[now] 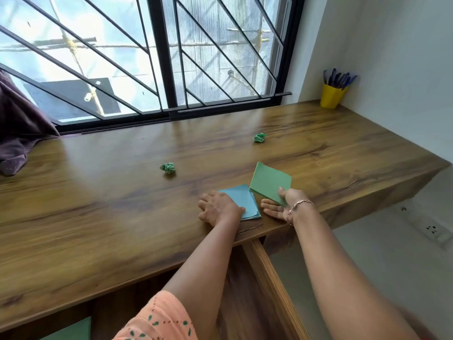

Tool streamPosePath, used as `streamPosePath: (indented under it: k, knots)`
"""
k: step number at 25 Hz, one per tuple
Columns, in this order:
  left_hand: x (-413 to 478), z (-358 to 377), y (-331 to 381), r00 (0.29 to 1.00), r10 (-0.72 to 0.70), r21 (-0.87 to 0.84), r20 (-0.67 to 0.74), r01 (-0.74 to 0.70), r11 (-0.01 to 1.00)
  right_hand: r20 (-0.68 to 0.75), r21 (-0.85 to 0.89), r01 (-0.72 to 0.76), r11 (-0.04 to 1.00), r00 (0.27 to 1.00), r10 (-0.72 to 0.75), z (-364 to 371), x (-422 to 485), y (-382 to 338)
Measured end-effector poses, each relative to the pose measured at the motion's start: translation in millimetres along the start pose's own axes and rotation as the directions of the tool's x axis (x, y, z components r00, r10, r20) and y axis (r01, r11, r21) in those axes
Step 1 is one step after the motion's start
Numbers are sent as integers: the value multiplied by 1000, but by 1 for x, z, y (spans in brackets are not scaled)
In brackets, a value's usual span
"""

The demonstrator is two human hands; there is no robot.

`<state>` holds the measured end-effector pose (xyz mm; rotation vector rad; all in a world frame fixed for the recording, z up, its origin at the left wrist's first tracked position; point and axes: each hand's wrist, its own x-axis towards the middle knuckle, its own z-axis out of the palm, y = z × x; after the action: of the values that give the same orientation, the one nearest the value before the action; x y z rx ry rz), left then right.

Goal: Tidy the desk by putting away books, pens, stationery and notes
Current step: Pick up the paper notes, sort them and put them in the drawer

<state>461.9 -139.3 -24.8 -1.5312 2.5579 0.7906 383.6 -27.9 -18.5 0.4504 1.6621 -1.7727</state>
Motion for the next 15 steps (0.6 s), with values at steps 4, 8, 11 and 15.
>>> streamPosePath:
  k: [4, 8, 11, 15]
  knots:
    - [8, 1, 3, 995, -91, -151, 34, 95, 984, 21, -60, 24, 998, 1000, -22, 14, -5, 4]
    - [18, -5, -2, 991, -97, -294, 97, 121, 948, 20, -80, 15, 997, 1000, -13, 14, -7, 6]
    - [27, -15, -14, 988, -77, -379, 134, 123, 917, 40, -86, 24, 996, 999, -21, 16, -11, 7]
    - [27, -21, -30, 985, -42, -445, 169, 114, 888, 67, -56, 71, 996, 996, -67, 23, -23, 9]
